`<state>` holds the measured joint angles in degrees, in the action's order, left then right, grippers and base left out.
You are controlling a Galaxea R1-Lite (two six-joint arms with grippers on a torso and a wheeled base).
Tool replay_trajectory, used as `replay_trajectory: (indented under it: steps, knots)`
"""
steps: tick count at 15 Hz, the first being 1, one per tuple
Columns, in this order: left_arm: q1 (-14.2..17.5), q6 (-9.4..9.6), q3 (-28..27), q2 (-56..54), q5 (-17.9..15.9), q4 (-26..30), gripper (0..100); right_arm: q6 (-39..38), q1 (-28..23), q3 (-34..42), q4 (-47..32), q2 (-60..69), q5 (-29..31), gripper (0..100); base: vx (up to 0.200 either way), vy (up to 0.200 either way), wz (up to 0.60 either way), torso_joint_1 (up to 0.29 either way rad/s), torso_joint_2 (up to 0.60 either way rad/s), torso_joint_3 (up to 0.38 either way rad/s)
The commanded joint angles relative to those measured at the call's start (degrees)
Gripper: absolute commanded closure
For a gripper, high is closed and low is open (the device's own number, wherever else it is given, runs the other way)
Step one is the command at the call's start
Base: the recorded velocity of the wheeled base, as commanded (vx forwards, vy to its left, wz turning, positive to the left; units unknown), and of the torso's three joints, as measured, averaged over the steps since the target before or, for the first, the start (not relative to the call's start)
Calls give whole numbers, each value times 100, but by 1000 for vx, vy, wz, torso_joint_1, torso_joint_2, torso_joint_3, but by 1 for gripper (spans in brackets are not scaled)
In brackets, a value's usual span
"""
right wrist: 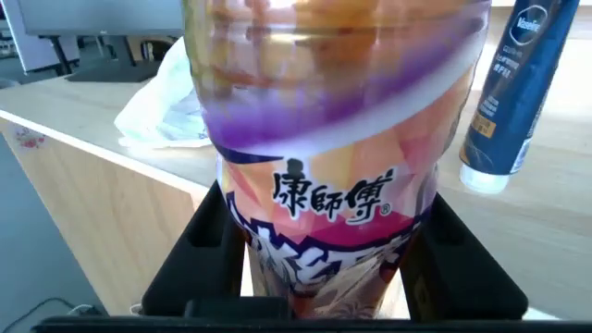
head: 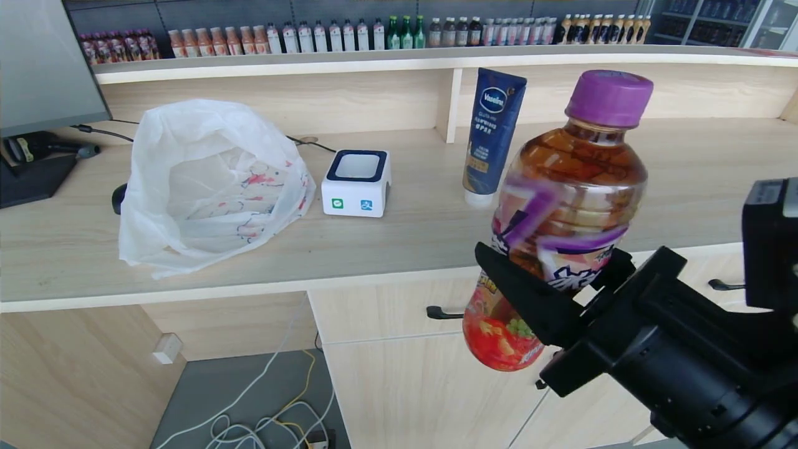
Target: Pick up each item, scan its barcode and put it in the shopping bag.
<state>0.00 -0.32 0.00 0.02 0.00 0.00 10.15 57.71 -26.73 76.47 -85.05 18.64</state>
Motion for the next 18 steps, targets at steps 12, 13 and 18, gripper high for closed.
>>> replay_trajectory:
  steps: [12, 13, 18]
  knots:
    - [0, -3, 0, -2, 0, 0, 100, -1455, -3495, 19, 325, -11, -1846, 100, 0, 0, 0, 0, 0, 0]
    - [0, -3, 0, -2, 0, 0, 100, -1446, -3495, -7, 351, -2, -1838, 100, 0, 0, 0, 0, 0, 0]
    - [0, -12, 0, -2, 0, 0, 100, -1297, -3565, -130, 606, 6, -1838, 100, 0, 0, 0, 0, 0, 0]
